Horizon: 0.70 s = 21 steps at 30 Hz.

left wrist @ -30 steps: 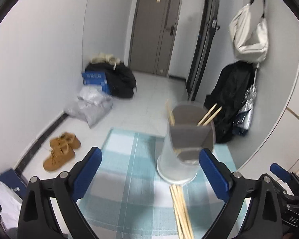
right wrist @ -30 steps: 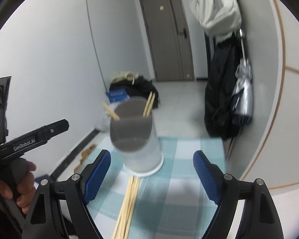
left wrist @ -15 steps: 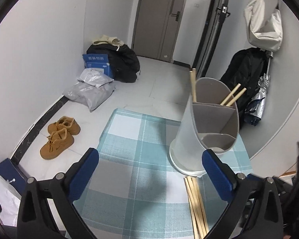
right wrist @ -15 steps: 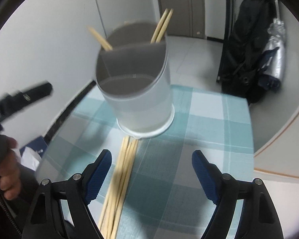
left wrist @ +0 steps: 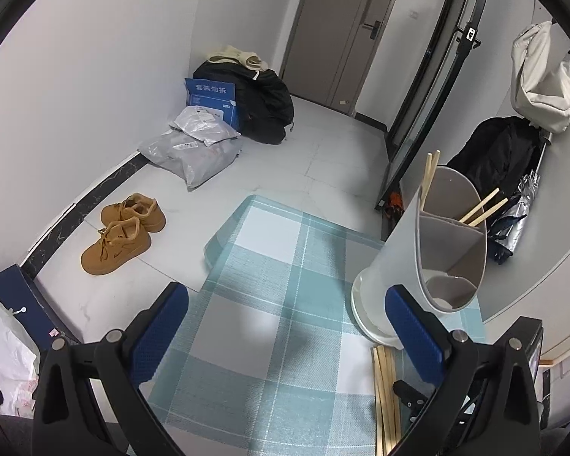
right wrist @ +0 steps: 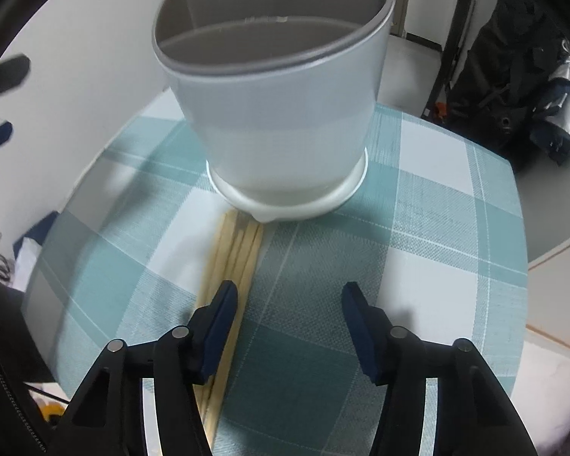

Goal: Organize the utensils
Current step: 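Move both open tools down toward the chopstick pile beside the holder, then lower the right tool onto the pile and close on one chopstick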

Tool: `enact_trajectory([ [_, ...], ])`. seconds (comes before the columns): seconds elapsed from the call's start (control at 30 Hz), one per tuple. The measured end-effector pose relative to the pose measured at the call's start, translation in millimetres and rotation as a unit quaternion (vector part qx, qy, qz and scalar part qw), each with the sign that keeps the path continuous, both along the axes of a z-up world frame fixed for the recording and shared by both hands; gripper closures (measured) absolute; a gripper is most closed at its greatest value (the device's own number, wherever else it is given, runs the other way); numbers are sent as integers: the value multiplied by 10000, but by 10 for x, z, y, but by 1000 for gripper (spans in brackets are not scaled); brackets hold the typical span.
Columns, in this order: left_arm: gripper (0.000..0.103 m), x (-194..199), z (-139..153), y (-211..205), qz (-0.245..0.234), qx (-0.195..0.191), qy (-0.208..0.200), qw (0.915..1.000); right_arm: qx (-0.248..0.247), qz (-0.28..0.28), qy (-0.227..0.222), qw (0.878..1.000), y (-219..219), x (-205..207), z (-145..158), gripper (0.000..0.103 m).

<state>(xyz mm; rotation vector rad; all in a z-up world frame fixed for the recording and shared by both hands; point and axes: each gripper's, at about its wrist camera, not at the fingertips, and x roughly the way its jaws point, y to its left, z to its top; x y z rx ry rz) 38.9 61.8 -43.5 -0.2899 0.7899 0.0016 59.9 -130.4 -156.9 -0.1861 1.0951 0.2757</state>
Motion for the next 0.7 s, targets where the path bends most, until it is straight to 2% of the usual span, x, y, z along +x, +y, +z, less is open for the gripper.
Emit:
enact_trajectory([
  [0.27, 1, 6, -14, 46, 130, -8, 95, 9999, -327, 197, -4, 9993, 127, -34, 5, 57],
  [0.47, 1, -12, -18, 84, 211, 11, 108, 9997, -506, 135, -31, 9986, 215, -74, 17, 60],
  [0.6, 1, -15, -29, 98, 276, -18, 145, 9995, -554, 144, -71, 9983, 307, -119, 28, 75],
  [0.7, 1, -16, -32, 69, 264, 79, 154, 9995, -454, 148, -41, 9989, 314, -107, 41, 81],
])
